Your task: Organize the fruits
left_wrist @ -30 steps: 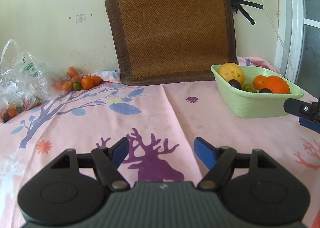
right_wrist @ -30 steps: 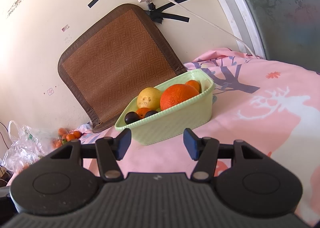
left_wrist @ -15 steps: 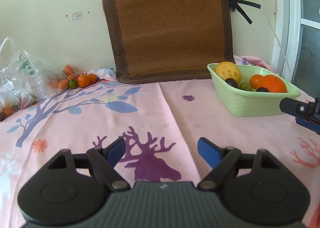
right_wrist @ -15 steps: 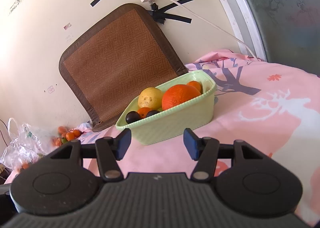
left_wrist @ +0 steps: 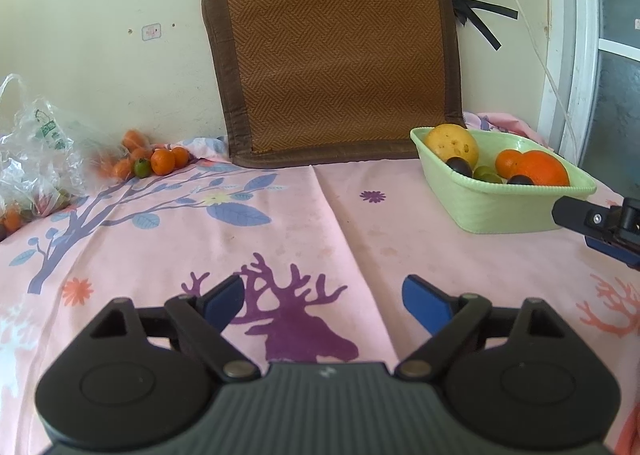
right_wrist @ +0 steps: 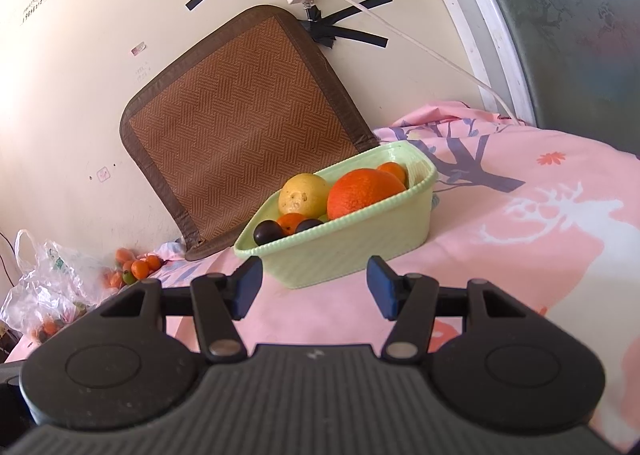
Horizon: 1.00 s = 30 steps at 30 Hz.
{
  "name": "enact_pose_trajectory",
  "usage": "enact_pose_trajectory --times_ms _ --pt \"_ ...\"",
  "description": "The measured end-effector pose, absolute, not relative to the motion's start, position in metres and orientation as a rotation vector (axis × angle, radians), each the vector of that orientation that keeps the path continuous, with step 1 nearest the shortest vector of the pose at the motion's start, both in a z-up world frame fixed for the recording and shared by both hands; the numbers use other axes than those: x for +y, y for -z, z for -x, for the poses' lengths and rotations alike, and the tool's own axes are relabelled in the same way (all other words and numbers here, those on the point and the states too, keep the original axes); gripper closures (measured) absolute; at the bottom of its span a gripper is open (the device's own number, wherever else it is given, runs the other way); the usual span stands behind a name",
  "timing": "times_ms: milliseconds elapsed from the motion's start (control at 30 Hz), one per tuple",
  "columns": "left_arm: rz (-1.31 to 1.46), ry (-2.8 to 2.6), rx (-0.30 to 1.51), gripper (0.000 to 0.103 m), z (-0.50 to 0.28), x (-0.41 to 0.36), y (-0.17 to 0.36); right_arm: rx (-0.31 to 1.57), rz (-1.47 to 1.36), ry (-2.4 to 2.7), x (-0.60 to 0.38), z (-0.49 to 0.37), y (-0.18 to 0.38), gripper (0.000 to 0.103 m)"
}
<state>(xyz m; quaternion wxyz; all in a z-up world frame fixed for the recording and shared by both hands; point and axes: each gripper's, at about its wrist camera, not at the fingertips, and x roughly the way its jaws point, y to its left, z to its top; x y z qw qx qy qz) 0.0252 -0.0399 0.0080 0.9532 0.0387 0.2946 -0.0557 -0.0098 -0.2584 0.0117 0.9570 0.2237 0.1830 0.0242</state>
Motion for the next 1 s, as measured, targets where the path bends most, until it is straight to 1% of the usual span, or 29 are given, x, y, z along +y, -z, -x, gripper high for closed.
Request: enact_pose_trajectory --times_ms 167,233,467,600,1000 --pt "-0.079 0.112 0.598 0.014 -0.0253 -0.0399 -0.0081 0.372 -0.453 -0.05 -0.2584 0.0095 -0.0116 0.043" --pt "-0.078 0.113 0.598 0.011 -0.0253 -0.0399 -0.0082 0.371 -0.454 -0.049 -0.2581 0.0099 -0.0116 0.043" --pt "-0.077 0.114 0.596 0.009 -0.0247 -0.0409 -0.0079 0.369 -0.453 -0.049 -0.2582 0.0102 -0.0116 0.043" --pt "-0.069 0.107 0.571 0.0 -0.0216 -0.0396 -0.0094 0.367 -0.451 -0.05 -0.2582 0.0104 -0.012 0.042" --pt "-0.035 0.111 0.554 0.0 -0.0168 -0.0327 -0.0167 0.363 -0.437 -0.063 -0.2575 0.0108 -0.0126 0.042"
